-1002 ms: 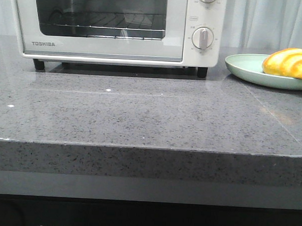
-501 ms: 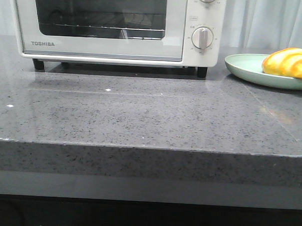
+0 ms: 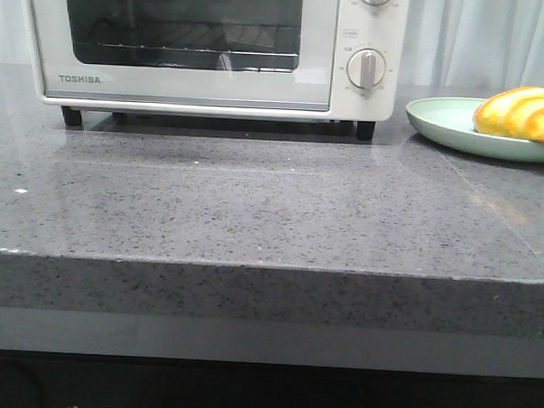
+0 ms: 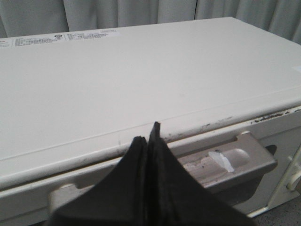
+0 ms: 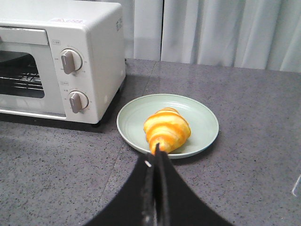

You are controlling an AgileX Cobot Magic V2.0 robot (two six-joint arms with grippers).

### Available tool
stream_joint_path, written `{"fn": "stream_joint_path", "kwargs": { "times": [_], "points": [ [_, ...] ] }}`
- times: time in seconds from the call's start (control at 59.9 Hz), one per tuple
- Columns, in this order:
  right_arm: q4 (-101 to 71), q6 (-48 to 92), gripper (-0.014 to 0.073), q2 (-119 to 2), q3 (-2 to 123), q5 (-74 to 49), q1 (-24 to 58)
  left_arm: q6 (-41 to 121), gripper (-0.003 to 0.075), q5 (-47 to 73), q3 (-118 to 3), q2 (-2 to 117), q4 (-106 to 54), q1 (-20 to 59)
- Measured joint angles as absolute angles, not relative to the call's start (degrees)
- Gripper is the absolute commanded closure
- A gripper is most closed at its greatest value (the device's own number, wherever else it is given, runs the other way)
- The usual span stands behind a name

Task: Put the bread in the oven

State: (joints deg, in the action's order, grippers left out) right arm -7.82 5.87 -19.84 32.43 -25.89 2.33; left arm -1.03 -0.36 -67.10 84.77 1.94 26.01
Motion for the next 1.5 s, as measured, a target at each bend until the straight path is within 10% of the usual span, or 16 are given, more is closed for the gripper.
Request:
{"fn": "stream_joint_path", "kwargs": {
  "times": [0.685, 1.353, 1.503],
  "points": [
    [-7.8, 5.9, 0.0660, -19.8, 32.4, -25.9, 2.3, -1.0, 0.0741, 9.5, -47.7, 67.7, 1.0, 33.2],
    [-7.8, 5.9, 0.0656, -19.8, 32.4, -25.9, 2.3, -1.0, 0.0741, 13.1, -38.1, 37.3, 0.5, 6.4],
    [-7.8, 5.9, 0.0489, -19.8, 32.4, -25.9, 2.3, -1.0, 0.0741, 15.0, -34.9, 31.2, -0.3, 4.7]
  ]
}}
